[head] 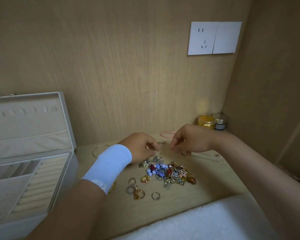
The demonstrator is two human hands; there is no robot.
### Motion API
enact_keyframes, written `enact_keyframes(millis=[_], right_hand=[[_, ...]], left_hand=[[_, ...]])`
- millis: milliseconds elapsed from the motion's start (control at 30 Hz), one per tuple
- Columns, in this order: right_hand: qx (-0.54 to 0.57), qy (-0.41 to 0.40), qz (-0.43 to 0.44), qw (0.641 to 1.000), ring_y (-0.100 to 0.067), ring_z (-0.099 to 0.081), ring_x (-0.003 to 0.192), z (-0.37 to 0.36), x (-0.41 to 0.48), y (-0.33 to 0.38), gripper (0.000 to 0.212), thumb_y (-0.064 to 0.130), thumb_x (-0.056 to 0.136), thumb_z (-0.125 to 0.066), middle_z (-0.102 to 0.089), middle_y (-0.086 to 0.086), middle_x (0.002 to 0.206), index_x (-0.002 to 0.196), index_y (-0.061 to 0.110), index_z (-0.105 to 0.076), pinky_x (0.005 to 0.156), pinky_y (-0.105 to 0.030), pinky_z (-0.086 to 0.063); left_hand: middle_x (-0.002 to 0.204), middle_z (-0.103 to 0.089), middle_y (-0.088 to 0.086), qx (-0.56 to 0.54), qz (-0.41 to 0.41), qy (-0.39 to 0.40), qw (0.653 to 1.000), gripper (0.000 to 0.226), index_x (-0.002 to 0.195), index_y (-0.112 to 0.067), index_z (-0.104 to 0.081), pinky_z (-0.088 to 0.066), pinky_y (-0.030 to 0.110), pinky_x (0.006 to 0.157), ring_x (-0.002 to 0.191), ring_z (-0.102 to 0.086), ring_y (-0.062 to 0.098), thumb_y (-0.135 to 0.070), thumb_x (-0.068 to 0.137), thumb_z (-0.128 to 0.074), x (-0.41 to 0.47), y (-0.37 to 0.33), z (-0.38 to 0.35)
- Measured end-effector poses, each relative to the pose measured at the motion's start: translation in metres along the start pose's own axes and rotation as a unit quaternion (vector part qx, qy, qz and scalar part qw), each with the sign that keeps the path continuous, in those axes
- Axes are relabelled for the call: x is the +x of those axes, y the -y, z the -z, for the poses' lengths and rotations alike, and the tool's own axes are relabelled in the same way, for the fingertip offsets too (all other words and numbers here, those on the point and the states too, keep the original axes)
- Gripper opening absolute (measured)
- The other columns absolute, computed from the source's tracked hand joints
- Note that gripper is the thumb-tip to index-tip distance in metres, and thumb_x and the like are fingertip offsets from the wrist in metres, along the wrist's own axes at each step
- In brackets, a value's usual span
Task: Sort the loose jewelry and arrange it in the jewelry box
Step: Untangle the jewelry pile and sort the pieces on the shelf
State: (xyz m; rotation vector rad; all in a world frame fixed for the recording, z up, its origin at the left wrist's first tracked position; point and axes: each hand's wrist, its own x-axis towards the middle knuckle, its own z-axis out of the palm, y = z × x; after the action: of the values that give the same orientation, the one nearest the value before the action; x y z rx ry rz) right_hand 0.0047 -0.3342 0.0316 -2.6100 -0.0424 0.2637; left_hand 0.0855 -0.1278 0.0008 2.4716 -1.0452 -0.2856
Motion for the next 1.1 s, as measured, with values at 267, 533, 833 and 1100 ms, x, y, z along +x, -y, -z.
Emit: enact_keyframes(millis=[267,533,833,1100], right_hand=[[-0.065,0.031,-0.045,0.996,-0.008,-0.059,0.088,-0.037,-0.030,-0.010,0.041,0.031,0.079,-0.083,-0.061,0.014,0.090,0.116,0.026,-0.066,0.068,-0.021,-0.043],[0.115,0.020,-0.038,0.992,-0.015,-0.064,0.057,-0.040,-0.033,-0.022,0.019,0.005,0.088,-0.070,-0.073,-0.021,0.087,0.106,0.010,-0.067,0.057,-0.028,-0.057],[0.252,-0.070,-0.005,0.965,-0.019,-0.062,0.059,-0.037,-0.030,-0.032,0.015,-0.003,0.091,-0.064,-0.069,-0.011,0.071,0.098,0.006,-0.074,0.045,-0.026,-0.049],[0.336,-0.123,0.048,0.933,-0.014,-0.061,0.056,-0.034,-0.029,-0.025,0.021,0.006,0.085,-0.076,-0.071,-0.014,0.076,0.105,0.007,-0.068,0.041,-0.023,-0.040]], left_hand=[[0.106,-0.057,-0.013,0.025,-0.044,0.007,0.999,0.021,0.103,-0.038,-0.073,-0.045,0.033,0.099,0.105,-0.053,0.007,-0.042,0.083,-0.072,-0.026,-0.013,-0.039],[0.112,-0.055,-0.016,0.020,-0.038,0.003,0.999,0.019,0.100,-0.043,-0.069,-0.041,0.031,0.104,0.109,-0.052,0.005,-0.032,0.084,-0.072,-0.039,-0.010,-0.036],[0.106,-0.053,-0.020,0.015,-0.101,-0.086,0.991,0.019,0.098,-0.041,-0.064,-0.042,0.037,0.099,0.107,-0.047,0.006,-0.035,0.082,-0.071,-0.033,-0.023,-0.051],[0.088,-0.076,0.006,-0.322,0.030,-0.044,0.945,0.033,0.109,-0.021,-0.063,-0.057,0.031,0.065,0.070,-0.070,0.008,-0.014,0.081,-0.079,-0.016,-0.051,-0.048]])
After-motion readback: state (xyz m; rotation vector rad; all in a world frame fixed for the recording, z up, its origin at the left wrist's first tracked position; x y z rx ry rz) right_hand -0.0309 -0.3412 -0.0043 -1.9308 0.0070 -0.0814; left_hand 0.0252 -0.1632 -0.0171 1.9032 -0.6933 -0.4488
